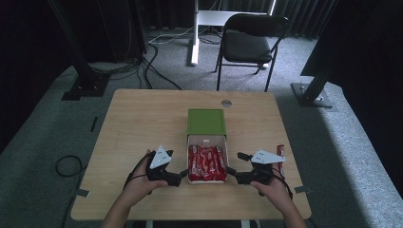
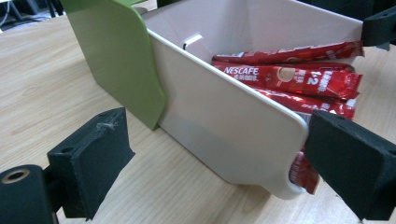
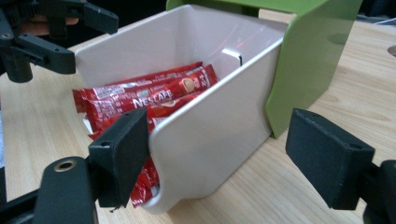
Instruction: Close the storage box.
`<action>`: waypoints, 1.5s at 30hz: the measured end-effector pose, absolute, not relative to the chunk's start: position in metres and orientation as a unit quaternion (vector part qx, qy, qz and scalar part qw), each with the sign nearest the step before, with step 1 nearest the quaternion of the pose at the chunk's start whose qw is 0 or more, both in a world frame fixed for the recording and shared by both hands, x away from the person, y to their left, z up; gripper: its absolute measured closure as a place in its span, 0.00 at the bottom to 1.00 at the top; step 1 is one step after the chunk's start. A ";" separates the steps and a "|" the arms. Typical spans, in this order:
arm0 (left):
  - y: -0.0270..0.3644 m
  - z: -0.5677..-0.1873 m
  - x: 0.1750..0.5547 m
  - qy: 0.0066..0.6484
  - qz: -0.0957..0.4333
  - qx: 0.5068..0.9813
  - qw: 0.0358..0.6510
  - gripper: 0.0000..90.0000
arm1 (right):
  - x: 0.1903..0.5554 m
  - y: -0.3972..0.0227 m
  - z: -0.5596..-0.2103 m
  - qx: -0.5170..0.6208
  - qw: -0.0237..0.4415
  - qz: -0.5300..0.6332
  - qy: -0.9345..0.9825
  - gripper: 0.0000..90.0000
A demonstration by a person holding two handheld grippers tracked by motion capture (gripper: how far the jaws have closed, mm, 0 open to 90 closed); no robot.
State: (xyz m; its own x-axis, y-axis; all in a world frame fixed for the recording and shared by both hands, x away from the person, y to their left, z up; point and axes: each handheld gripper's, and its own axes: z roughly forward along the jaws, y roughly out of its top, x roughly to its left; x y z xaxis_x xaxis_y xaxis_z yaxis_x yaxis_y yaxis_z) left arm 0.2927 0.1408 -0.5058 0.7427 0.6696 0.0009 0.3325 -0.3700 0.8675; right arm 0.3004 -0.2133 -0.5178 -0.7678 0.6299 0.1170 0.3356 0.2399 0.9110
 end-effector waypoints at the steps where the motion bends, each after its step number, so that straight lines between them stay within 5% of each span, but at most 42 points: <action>1: 0.140 -0.507 0.294 0.311 0.177 0.809 0.467 0.09 | 0.301 -0.214 -0.518 0.312 0.137 0.533 0.774 0.22; 45: 0.134 -0.508 0.313 0.320 0.181 0.813 0.451 0.09 | 0.317 -0.213 -0.519 0.329 0.145 0.525 0.771 0.15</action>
State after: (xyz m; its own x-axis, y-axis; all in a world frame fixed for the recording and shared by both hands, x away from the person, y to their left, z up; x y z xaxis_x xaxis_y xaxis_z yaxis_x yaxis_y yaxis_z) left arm 0.3135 0.1344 -0.5077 0.7294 0.6841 0.0052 0.3586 -0.3887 0.8487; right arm 0.3170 -0.2129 -0.5187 -0.7409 0.6605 0.1215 0.3551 0.2318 0.9057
